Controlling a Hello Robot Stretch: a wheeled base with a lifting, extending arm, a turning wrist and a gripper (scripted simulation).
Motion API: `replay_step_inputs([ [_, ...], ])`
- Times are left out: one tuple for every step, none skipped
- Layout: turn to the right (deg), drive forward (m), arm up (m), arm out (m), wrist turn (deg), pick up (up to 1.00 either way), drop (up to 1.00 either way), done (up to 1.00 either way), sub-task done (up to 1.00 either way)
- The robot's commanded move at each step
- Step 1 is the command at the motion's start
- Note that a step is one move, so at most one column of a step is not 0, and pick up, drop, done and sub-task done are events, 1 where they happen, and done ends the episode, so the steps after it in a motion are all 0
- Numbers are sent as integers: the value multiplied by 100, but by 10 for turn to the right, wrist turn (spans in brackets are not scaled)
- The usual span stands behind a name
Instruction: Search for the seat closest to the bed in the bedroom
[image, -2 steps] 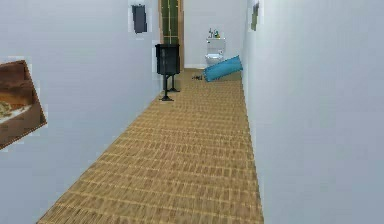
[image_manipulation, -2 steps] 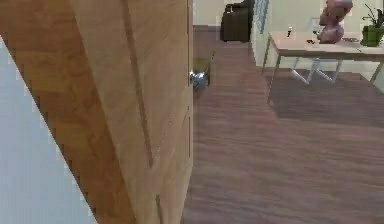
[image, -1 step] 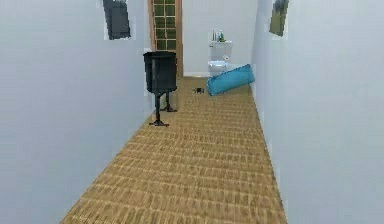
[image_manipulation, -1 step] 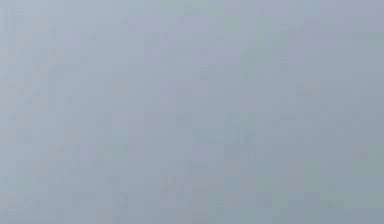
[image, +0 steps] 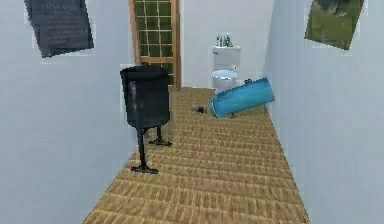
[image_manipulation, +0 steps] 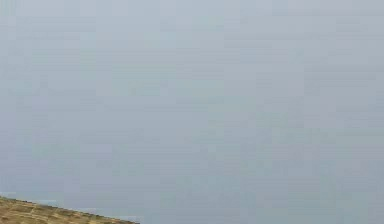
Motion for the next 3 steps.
replay_step_inputs([
  [0, 100, 0, 0, 0, 0, 0, 0, 0],
  [30, 0, 0, 0, 0, 0, 0, 0, 0],
  [330, 0, 0, 0, 0, 0, 0, 0, 0],
])
